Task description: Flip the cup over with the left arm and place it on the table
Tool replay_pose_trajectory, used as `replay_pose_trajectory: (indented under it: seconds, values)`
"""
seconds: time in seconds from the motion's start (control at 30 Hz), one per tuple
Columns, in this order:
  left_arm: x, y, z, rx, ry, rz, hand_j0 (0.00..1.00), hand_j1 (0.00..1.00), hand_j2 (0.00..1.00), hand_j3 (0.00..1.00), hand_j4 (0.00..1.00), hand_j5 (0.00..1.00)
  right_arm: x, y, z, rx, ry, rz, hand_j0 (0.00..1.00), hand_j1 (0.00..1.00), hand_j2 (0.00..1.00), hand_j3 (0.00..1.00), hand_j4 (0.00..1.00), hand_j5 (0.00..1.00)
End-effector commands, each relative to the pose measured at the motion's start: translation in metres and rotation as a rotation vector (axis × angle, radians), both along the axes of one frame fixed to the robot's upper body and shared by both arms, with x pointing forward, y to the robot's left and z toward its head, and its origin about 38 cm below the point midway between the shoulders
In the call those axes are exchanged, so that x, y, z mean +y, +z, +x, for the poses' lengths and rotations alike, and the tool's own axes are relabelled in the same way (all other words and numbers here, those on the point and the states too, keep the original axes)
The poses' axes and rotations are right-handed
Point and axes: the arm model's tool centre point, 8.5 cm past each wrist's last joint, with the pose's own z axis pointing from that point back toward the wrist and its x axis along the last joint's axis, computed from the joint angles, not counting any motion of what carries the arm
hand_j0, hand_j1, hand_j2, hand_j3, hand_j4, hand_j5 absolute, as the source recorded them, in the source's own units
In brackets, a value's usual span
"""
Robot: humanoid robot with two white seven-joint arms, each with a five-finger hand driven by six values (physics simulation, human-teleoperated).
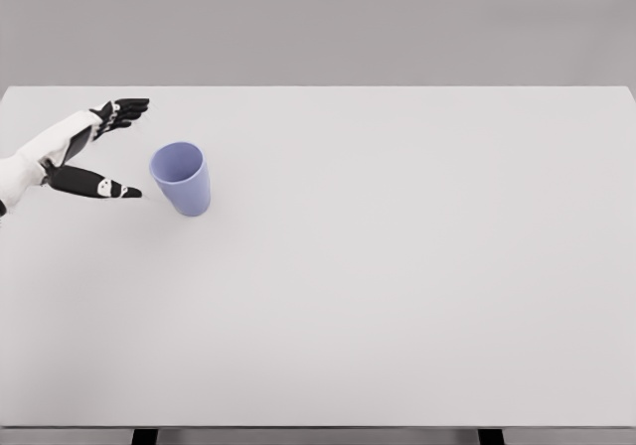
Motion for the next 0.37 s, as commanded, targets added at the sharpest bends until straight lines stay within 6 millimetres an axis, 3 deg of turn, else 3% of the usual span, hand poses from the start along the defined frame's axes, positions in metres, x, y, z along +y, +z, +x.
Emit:
replay_pose_trajectory:
  seconds: [0.0,0.03,0.13,0.27,0.33]
  values:
    - [0.002,0.042,-0.013,-0.123,-0.088,-0.026,1.0,1.0,1.0,1.0,1.0,1.0,0.0,0.0,0.0,-0.001,0.001,0.0,1.0,1.0,1.0,1.0,1.0,1.0]
    - [-0.006,0.061,-0.023,-0.208,-0.193,-0.068,1.0,1.0,1.0,1.0,1.0,1.0,0.0,0.0,0.0,-0.001,0.001,0.0,1.0,1.0,1.0,1.0,1.0,1.0]
    - [-0.028,0.068,-0.053,-0.202,-0.555,-0.026,1.0,1.0,1.0,1.0,1.0,1.0,0.0,0.0,0.0,-0.001,0.001,0.0,1.0,1.0,1.0,1.0,1.0,1.0]
    - [-0.03,0.051,-0.068,-0.109,-0.653,0.035,1.0,1.0,1.0,1.0,1.0,1.0,0.0,0.0,0.0,-0.001,0.001,0.0,1.0,1.0,1.0,1.0,1.0,1.0]
    - [-0.029,0.054,-0.067,-0.119,-0.651,0.04,1.0,1.0,1.0,1.0,1.0,1.0,0.0,0.0,0.0,-0.001,0.001,0.0,1.0,1.0,1.0,1.0,1.0,1.0]
